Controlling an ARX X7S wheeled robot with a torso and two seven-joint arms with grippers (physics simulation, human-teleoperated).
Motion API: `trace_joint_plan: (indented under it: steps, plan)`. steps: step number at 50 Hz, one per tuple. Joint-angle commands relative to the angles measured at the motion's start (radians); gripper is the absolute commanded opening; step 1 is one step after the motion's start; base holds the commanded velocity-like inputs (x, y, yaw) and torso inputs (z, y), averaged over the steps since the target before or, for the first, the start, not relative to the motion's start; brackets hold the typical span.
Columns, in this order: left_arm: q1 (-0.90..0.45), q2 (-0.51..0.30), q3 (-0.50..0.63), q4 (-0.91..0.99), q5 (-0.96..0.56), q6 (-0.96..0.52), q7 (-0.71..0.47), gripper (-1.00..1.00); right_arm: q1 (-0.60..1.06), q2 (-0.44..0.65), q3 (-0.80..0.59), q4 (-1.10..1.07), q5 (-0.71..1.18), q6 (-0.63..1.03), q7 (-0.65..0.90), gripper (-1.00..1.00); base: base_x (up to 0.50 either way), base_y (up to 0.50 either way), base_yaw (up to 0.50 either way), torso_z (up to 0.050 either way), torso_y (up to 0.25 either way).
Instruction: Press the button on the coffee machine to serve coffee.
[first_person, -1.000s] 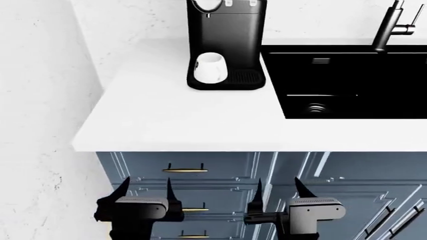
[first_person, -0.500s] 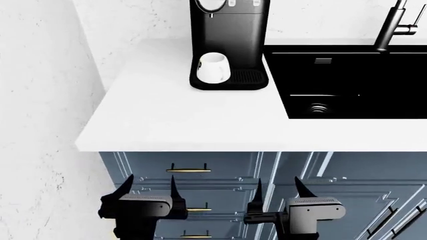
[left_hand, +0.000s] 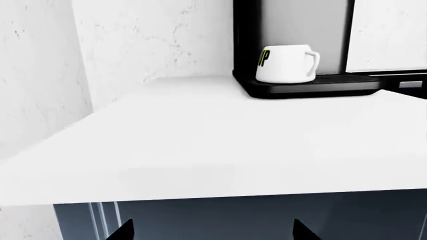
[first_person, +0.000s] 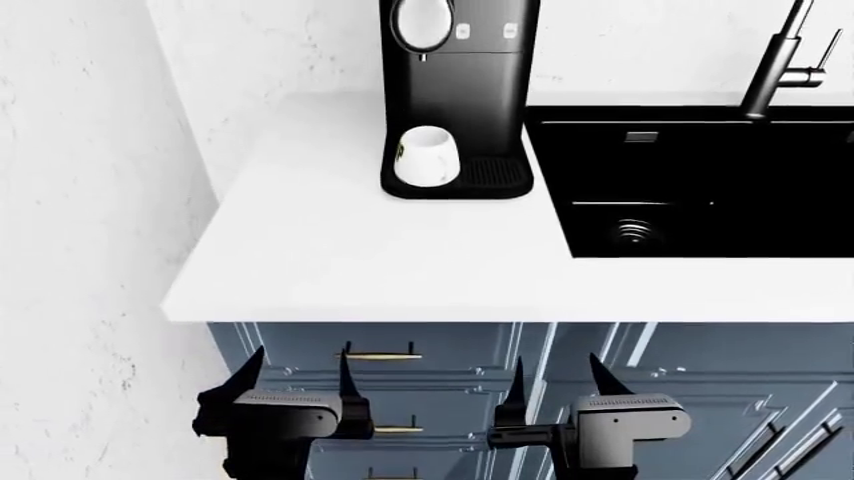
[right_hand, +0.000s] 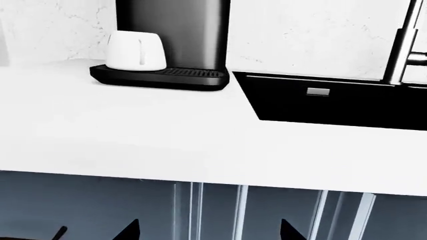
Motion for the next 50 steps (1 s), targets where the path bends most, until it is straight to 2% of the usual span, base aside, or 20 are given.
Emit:
trace_joint_plan:
  steps: [1,18,35,36,37,38,39,42,44,45,48,50]
  plan:
    - [-0.003,-0.005,0.007,-0.002,-0.003,0.002,-0.011,1.0,0.0,0.006,-0.007,-0.002,0.004,-0.001,0.009,1.0,0.0,0.0,0.0,0.05,0.0]
    - [0.01,-0.022,0.011,0.007,-0.021,0.027,-0.009,1.0,0.002,0.014,-0.018,-0.004,0.011,0.001,0.019,1.0,0.0,0.0,0.0,0.05,0.0]
    - [0.013,-0.034,0.017,0.015,-0.035,0.022,-0.016,1.0,0.004,0.017,-0.021,0.0,0.033,-0.004,0.025,1.0,0.0,0.0,0.0,0.0,0.0]
    - [0.012,-0.033,0.015,0.019,-0.032,0.001,-0.026,1.0,0.003,0.017,-0.021,-0.005,0.034,-0.001,0.028,1.0,0.0,0.0,0.0,0.0,0.0]
    - [0.021,-0.018,-0.02,0.061,-0.125,-0.021,-0.017,1.0,0.0,0.019,-0.016,-0.037,0.034,0.037,0.042,1.0,0.0,0.0,0.0,0.0,0.0]
    - [0.017,-0.024,-0.014,0.075,-0.111,-0.043,-0.026,1.0,-0.001,0.025,-0.023,-0.05,0.011,0.047,0.053,1.0,0.0,0.0,0.0,0.0,0.0]
    - [0.004,-0.039,0.005,0.128,-0.061,-0.103,-0.055,1.0,0.005,0.021,-0.011,-0.085,0.05,0.125,0.054,1.0,0.0,0.0,0.0,0.0,0.0]
    - [-0.033,-0.049,-0.002,0.289,-0.111,-0.278,-0.077,1.0,0.011,0.032,0.026,-0.247,0.092,0.219,0.082,1.0,0.0,0.0,0.0,0.0,0.0]
    - [-0.08,-0.075,0.034,0.362,-0.112,-0.383,-0.061,1.0,0.029,0.063,0.025,-0.371,0.105,0.334,0.091,1.0,0.0,0.0,0.0,0.0,0.0]
    - [-0.108,-0.069,0.006,0.413,-0.163,-0.462,-0.071,1.0,0.047,0.075,0.034,-0.435,0.121,0.39,0.094,1.0,0.0,0.0,0.0,0.0,0.0]
    - [-0.167,-0.08,-0.018,0.508,-0.218,-0.58,-0.085,1.0,0.093,0.103,0.047,-0.56,0.124,0.515,0.122,1.0,0.0,0.0,0.0,0.0,0.0]
    - [-0.205,-0.069,-0.075,0.537,-0.32,-0.648,-0.075,1.0,0.133,0.117,0.07,-0.619,0.154,0.598,0.125,1.0,0.0,0.0,0.0,0.0,0.0]
